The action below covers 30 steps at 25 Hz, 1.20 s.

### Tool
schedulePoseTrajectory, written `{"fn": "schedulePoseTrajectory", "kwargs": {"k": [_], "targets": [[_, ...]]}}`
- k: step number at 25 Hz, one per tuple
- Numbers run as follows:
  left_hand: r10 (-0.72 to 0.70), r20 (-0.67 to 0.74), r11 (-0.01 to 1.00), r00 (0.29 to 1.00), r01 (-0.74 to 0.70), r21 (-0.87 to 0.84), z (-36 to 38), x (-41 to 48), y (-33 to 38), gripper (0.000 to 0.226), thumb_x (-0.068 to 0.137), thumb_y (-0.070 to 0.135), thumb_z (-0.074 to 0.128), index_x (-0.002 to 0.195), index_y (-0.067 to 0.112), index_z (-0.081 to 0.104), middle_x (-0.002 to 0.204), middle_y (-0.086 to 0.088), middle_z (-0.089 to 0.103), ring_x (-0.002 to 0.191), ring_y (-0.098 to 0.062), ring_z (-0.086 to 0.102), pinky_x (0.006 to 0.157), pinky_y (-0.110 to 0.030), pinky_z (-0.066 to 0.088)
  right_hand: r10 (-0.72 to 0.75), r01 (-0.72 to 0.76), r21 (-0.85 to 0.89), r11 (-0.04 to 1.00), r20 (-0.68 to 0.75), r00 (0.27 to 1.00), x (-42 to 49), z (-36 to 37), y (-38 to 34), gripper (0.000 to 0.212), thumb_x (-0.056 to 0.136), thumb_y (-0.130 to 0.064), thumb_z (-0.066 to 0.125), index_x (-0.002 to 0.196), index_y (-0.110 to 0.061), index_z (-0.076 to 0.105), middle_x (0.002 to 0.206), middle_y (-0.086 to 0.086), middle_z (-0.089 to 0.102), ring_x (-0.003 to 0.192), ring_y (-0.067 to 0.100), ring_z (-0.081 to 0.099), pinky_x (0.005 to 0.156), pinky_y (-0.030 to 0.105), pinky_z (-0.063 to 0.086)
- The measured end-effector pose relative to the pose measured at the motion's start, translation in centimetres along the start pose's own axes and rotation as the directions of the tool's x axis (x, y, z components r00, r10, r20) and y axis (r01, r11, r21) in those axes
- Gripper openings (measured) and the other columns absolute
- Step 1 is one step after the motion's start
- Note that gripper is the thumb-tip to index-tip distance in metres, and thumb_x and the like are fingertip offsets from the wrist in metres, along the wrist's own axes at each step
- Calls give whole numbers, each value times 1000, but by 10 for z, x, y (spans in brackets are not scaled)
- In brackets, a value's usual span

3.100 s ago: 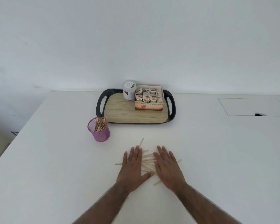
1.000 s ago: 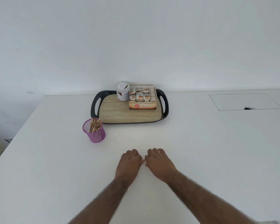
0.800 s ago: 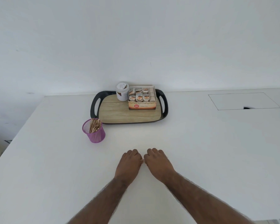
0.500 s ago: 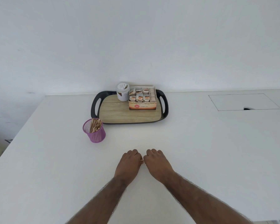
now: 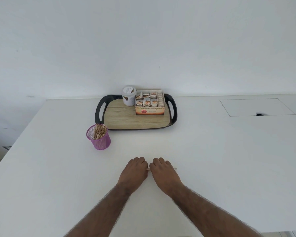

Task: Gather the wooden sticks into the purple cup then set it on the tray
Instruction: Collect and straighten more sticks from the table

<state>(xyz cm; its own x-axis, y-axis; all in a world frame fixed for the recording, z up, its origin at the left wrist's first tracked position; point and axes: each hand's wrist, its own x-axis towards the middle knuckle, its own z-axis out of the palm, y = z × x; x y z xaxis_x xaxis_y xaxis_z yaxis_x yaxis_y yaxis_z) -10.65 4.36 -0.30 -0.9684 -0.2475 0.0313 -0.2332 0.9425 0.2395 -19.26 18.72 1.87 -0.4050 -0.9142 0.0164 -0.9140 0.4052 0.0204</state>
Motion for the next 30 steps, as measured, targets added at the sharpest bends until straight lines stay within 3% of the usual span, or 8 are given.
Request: {"fn": "schedulePoseTrajectory", "kwargs": {"k": [10, 13, 17, 20, 24, 27, 30], "targets": [[37, -14, 993, 999, -38, -114, -9, 2, -1, 16, 104, 15, 41, 102, 18, 56, 101, 3, 59, 95, -19, 49, 80, -31, 41, -21, 9, -82, 997, -149, 989, 2, 17, 8, 20, 80, -7, 52, 93, -17, 64, 81, 0, 55, 70, 20, 53, 64, 34, 47], [50, -23, 987, 998, -53, -151, -12, 4, 3, 14, 103, 14, 42, 99, 19, 55, 100, 5, 58, 93, -17, 47, 73, -26, 34, 38, -41, -18, 999, -142, 989, 7, 20, 12, 9, 84, -13, 67, 91, -18, 64, 80, -2, 57, 69, 20, 55, 62, 33, 48], [52, -26, 985, 998, -56, -162, -17, 10, 7, 14, 100, 12, 43, 99, 19, 55, 99, 6, 57, 92, -14, 45, 72, -26, 35, 84, -67, 116, 991, -148, 985, 14, 16, 22, 24, 83, -27, 83, 80, -15, 62, 66, -2, 60, 56, 20, 60, 46, 32, 47], [52, -32, 984, 998, -57, -168, -17, 13, 9, 12, 103, 16, 44, 102, 20, 56, 98, 6, 58, 94, -16, 49, 72, -30, 42, 99, -83, 163, 983, -96, 990, 18, 15, 31, 23, 93, -31, 72, 85, -12, 62, 72, 3, 63, 63, 27, 64, 49, 34, 44], [-6, -28, 976, 1000, -1, -220, -23, 16, 14, 11, 104, 25, 46, 115, 26, 50, 107, 6, 62, 102, -15, 53, 77, -38, 52, 148, -144, 162, 976, -15, 989, 27, 11, 39, 35, 104, -46, 48, 100, -15, 62, 90, 3, 66, 82, 26, 65, 65, 37, 45], [-51, -65, 957, 997, 31, -288, -31, 17, 16, 16, 103, 31, 49, 119, 32, 50, 117, 12, 63, 111, -9, 53, 80, -33, 51, 187, -187, 194, 963, 19, 982, 32, 5, 41, 35, 103, -45, 45, 91, -16, 60, 81, 2, 65, 75, 28, 63, 62, 36, 41], [-80, -145, 919, 986, 17, -394, -50, 18, 19, 31, 100, 43, 54, 130, 35, 52, 129, 20, 56, 121, 1, 47, 90, -23, 47, 224, -221, 325, 920, 30, 974, 36, -4, 39, 31, 100, -37, 47, 76, -19, 45, 63, -4, 50, 64, 29, 55, 56, 34, 33]]}}
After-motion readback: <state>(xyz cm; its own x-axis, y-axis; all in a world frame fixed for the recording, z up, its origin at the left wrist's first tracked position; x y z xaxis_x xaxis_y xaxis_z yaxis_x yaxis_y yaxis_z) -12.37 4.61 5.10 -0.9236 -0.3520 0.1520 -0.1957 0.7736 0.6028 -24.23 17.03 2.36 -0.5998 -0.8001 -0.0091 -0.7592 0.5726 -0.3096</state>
